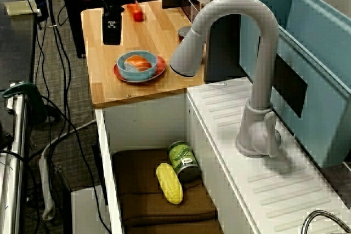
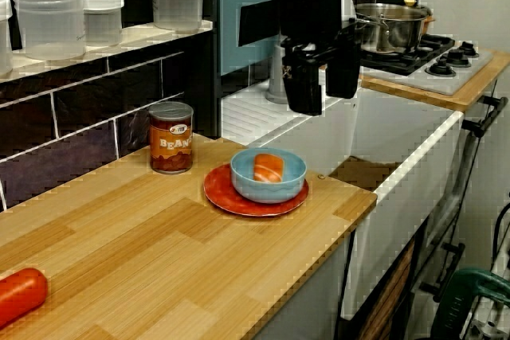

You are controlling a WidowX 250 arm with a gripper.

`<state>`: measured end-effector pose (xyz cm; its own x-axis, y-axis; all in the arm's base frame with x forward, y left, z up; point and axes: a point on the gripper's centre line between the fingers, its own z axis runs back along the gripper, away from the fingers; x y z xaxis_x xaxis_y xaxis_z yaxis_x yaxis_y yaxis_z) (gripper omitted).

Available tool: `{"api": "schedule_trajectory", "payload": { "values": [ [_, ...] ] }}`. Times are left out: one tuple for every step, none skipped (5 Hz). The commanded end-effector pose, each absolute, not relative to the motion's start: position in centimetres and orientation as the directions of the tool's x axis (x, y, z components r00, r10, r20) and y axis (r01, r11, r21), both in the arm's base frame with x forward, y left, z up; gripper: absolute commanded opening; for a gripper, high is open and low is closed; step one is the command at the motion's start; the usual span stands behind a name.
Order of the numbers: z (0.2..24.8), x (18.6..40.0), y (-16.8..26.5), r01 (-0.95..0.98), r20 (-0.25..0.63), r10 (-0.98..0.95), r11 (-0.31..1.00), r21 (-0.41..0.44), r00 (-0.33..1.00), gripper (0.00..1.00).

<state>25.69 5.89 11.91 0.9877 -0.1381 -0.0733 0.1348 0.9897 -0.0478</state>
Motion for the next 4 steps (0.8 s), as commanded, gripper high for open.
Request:
{"api": "schedule_trajectory", "payload": {
  "values": [
    [12.1,25.3,2.9,0.030,-0.018,-0.033,0.993,-0.114,0.999,1.00],
    [10.4,25.9,1.5,-0.056,-0.002,0.056,0.998,-0.043,0.998,1.00],
    [9.0,26.2,0.7,-0.088,0.001,0.088,0.996,-0.010,0.996,1.00],
    [8.1,26.4,0.3,-0.104,0.005,0.104,0.995,0.011,0.995,1.00]
  ]
}}
